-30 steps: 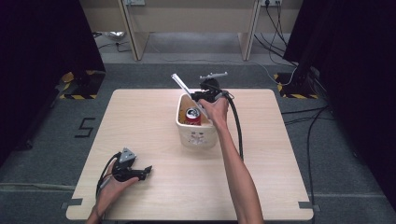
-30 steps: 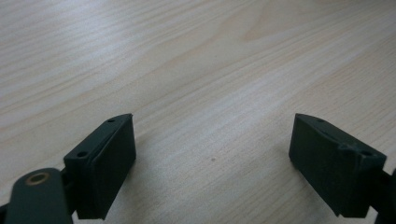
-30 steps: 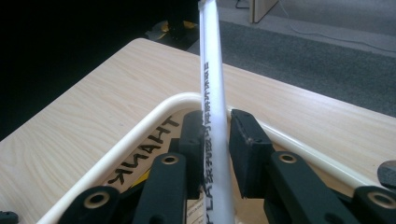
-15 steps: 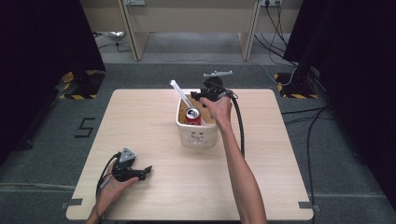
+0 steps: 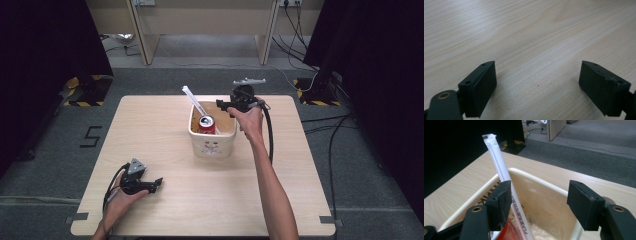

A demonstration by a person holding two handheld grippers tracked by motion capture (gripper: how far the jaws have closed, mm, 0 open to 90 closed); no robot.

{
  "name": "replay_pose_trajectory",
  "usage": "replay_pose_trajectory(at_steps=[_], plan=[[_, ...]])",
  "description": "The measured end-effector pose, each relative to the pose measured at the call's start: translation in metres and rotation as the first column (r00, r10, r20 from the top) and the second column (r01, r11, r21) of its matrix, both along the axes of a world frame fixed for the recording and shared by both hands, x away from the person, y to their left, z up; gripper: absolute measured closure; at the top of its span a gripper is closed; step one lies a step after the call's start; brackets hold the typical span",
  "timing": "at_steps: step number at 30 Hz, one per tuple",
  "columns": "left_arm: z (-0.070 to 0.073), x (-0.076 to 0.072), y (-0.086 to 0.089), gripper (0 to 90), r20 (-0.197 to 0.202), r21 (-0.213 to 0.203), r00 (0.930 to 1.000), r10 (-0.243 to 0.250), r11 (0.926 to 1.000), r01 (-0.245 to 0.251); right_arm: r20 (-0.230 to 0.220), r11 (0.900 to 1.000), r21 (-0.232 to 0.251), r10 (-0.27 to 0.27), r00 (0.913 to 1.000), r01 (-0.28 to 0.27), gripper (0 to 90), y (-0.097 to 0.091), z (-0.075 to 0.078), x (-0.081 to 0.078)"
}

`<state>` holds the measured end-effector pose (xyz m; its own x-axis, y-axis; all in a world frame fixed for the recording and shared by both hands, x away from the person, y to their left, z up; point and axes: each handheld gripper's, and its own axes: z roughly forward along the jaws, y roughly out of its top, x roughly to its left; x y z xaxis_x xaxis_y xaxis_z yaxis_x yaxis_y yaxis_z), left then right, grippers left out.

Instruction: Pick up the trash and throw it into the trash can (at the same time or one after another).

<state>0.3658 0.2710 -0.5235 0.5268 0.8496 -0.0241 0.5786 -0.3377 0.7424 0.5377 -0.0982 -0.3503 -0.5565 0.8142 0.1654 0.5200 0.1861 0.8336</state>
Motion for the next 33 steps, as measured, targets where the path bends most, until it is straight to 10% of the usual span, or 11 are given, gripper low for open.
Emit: replay_pose_trajectory(at_steps=[33], plan=[[0.0, 0.0, 0.0, 13.9, 0.001, 0.002, 1.0, 0.0, 1.0, 0.0, 0.061, 0.9983, -0.011, -0.056, 0.9965, 0.057, 27.6, -0.083, -0.019, -0.069]])
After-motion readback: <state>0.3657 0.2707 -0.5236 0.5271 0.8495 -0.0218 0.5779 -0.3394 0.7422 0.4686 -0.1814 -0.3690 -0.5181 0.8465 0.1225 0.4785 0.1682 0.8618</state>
